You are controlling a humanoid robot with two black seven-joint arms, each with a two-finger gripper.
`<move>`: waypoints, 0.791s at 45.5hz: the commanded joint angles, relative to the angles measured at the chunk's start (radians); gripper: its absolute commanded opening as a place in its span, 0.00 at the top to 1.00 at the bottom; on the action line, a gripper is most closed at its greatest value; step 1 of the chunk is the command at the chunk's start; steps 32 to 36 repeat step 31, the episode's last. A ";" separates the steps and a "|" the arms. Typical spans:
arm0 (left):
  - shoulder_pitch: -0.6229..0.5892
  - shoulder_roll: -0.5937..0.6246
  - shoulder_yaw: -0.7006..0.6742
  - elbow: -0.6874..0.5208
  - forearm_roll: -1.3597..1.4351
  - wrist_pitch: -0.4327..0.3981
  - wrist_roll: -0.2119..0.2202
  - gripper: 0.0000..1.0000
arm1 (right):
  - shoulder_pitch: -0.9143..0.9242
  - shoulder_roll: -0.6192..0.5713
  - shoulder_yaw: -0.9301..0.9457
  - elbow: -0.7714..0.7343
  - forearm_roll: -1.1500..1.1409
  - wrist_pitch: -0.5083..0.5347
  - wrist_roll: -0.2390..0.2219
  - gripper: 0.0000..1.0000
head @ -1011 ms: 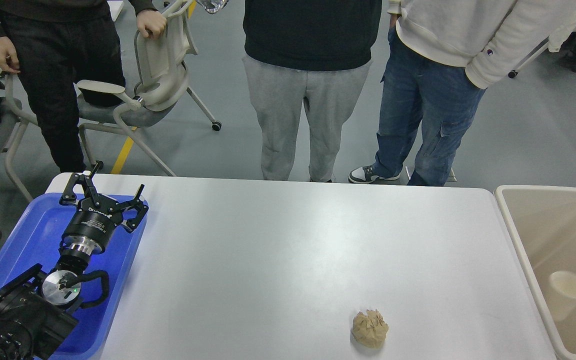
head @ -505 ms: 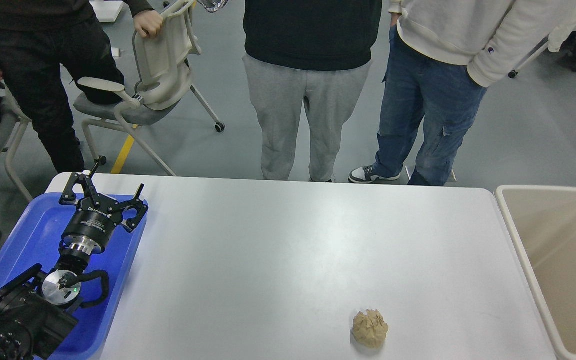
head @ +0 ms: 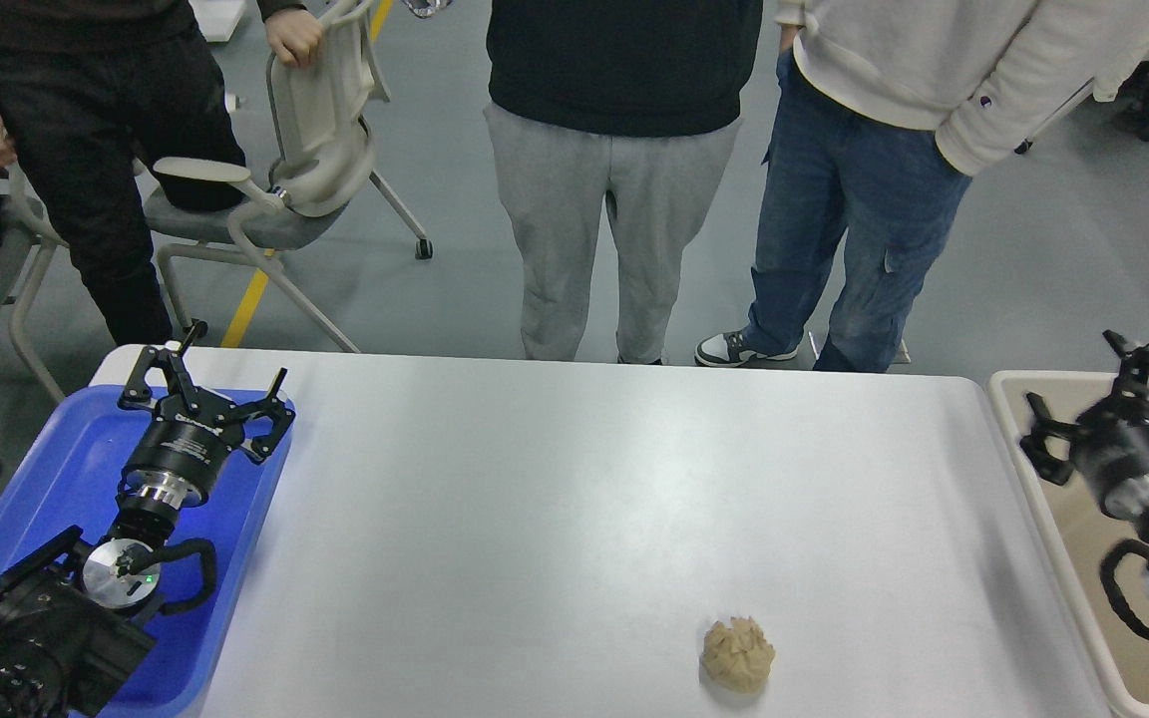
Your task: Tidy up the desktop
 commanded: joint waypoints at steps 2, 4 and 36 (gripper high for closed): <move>0.000 0.000 0.000 0.000 0.000 0.000 0.000 0.00 | -0.070 0.159 0.223 0.132 -0.168 0.004 0.010 0.00; 0.000 0.000 0.000 0.000 0.000 0.000 0.000 0.00 | -0.074 0.159 0.214 0.132 -0.087 0.006 0.010 0.00; 0.000 0.000 0.000 0.000 0.000 0.000 0.000 0.00 | -0.064 0.153 0.134 0.116 -0.016 -0.035 0.011 0.00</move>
